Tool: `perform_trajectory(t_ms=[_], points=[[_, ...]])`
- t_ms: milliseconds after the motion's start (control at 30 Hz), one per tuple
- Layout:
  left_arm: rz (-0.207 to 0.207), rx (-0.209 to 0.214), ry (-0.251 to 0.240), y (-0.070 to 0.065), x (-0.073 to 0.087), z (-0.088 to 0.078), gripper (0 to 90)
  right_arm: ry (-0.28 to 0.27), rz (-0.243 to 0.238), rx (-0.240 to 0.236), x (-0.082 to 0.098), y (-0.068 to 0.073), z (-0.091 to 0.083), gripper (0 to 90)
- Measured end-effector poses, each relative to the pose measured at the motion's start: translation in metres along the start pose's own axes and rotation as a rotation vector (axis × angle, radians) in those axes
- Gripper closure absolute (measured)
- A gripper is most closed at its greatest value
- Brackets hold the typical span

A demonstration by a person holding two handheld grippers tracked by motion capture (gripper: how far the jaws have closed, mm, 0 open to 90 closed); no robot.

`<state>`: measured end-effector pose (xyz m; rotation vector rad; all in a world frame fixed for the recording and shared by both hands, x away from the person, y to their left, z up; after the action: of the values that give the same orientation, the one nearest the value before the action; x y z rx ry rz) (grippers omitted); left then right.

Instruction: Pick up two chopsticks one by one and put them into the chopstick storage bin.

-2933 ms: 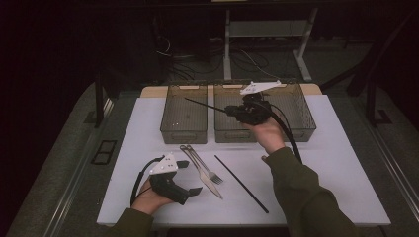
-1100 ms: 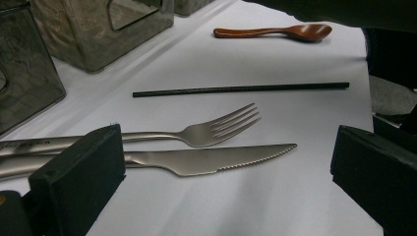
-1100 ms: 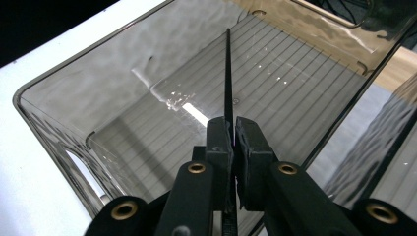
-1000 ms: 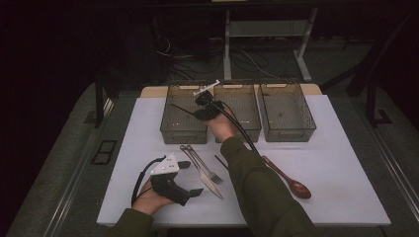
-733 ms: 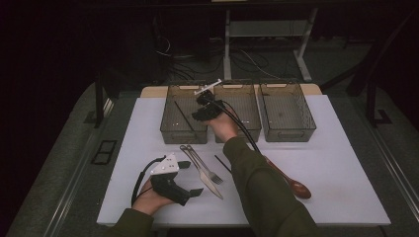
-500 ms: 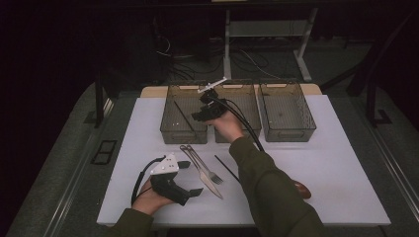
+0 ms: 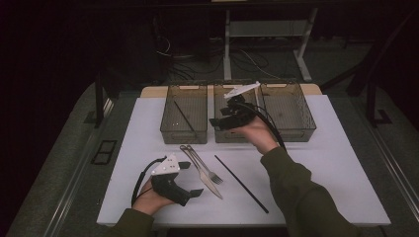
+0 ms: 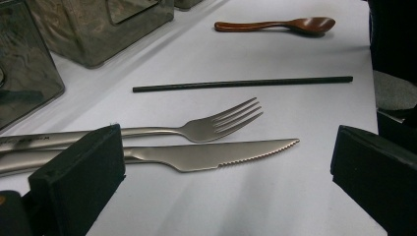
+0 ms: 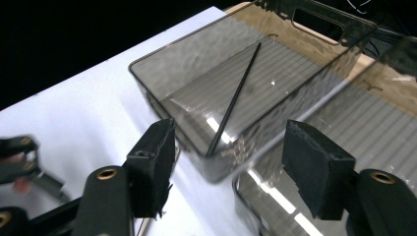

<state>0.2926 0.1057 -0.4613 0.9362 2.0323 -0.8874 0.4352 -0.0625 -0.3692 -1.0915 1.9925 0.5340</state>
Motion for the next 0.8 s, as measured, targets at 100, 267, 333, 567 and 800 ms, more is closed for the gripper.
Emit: perform_trajectory(t_ms=[100, 267, 333, 567, 800], points=[[-0.003, 0.003, 0.000, 0.000, 0.000, 0.000, 0.0, -0.014, 0.003, -0.001, 0.010, -0.001, -0.014, 34.6], [0.000, 0.004, 0.005, 0.000, 0.000, 0.000, 0.0, -0.039, 0.018, -0.026, 0.026, -0.001, -0.034, 32.1], [-0.001, 0.004, 0.004, 0.000, 0.000, 0.000, 0.0, -0.044, 0.015, -0.024, 0.034, -0.002, -0.040, 30.0], [-0.004, 0.003, -0.002, 0.000, 0.000, 0.001, 0.0, -0.025, 0.028, -0.009, 0.064, 0.001, -0.061, 20.9], [-0.016, 0.001, -0.004, 0.000, 0.001, 0.001, 0.0, -0.022, 0.023, 0.004, 0.091, 0.006, -0.077, 20.4]])
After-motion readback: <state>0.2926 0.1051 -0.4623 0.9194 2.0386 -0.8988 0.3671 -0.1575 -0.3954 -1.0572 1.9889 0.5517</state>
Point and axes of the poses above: each handheld gripper's, and its own axes: z roughly forward along the jaws, x roughly out of its underside, y roughly to its left, the point moved 6 cm from there along z, roughly forward along the jaws, and after that the axes turned 11 degrees about -z, right-handed, at the moved point
